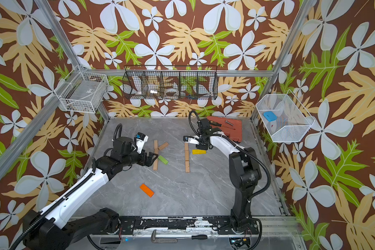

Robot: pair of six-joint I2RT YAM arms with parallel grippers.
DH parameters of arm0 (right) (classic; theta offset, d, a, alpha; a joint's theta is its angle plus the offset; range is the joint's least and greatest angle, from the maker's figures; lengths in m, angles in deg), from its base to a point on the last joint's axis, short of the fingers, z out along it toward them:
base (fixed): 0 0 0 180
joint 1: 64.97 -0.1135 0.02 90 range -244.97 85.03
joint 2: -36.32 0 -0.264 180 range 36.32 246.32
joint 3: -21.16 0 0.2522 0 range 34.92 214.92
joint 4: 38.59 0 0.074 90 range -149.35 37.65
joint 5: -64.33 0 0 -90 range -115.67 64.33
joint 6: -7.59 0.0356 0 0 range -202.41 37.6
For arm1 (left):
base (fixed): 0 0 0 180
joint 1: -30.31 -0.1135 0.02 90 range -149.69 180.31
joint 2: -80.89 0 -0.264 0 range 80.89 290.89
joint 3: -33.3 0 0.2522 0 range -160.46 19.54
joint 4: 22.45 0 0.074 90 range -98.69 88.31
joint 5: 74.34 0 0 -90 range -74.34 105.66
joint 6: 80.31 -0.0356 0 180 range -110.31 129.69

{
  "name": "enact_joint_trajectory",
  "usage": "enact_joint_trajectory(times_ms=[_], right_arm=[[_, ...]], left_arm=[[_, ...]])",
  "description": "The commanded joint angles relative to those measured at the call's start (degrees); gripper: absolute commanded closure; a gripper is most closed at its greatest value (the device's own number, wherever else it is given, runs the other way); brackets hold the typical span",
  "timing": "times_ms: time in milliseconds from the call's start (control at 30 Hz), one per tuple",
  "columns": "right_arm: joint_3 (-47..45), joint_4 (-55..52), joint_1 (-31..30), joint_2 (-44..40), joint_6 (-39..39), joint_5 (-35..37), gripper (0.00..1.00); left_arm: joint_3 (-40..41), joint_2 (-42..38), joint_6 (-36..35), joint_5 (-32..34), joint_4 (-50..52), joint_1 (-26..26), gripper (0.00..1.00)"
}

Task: Assemble the letter k with building blocks
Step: Place the building block at the center of the board, then assemble the building block at the center of the board.

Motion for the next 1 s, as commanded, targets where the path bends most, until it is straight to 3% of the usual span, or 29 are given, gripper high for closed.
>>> enact_joint_trajectory(times_ms=[0, 67, 167, 333, 400, 500, 633, 967], right_arm=[[-6.52, 12.89, 3.57, -9.94, 23.23, -12.13, 0.57], [-14.65, 21.29, 5.41, -18.40, 36.86, -15.56, 0.57], [-26.45, 27.95, 5.78, -30.77, 52.76, -14.20, 0.54], [-38.80, 18.71, 7.27, -47.39, 71.72, -4.36, 0.49], [-43.51, 13.90, 11.17, -55.50, 77.30, -2.02, 0.46], [-48.95, 10.08, 16.91, -66.35, 81.36, -1.00, 0.41], [-50.89, 7.14, 18.06, -73.00, 83.04, -0.10, 0.37], [-46.85, 6.05, 18.04, -63.27, 81.72, -8.80, 0.36]], left_arm=[[-3.22, 3.08, -1.88, 0.58, -4.85, 2.89, 0.07], [-7.80, 8.01, -5.18, 4.81, -4.19, 7.47, 0.09], [-18.12, 19.14, -9.67, 7.11, -1.22, 13.33, 0.11], [-40.74, 40.51, -15.06, 6.96, 8.87, 18.01, 0.12], [-50.06, 48.75, -16.56, 7.38, 13.00, 19.04, 0.12], [-60.45, 57.80, -18.59, 9.24, 15.99, 19.95, 0.12], [-68.15, 66.12, -20.59, 10.12, 16.30, 20.39, 0.12], [-75.14, 76.91, -23.51, 9.88, 15.50, 21.32, 0.14]])
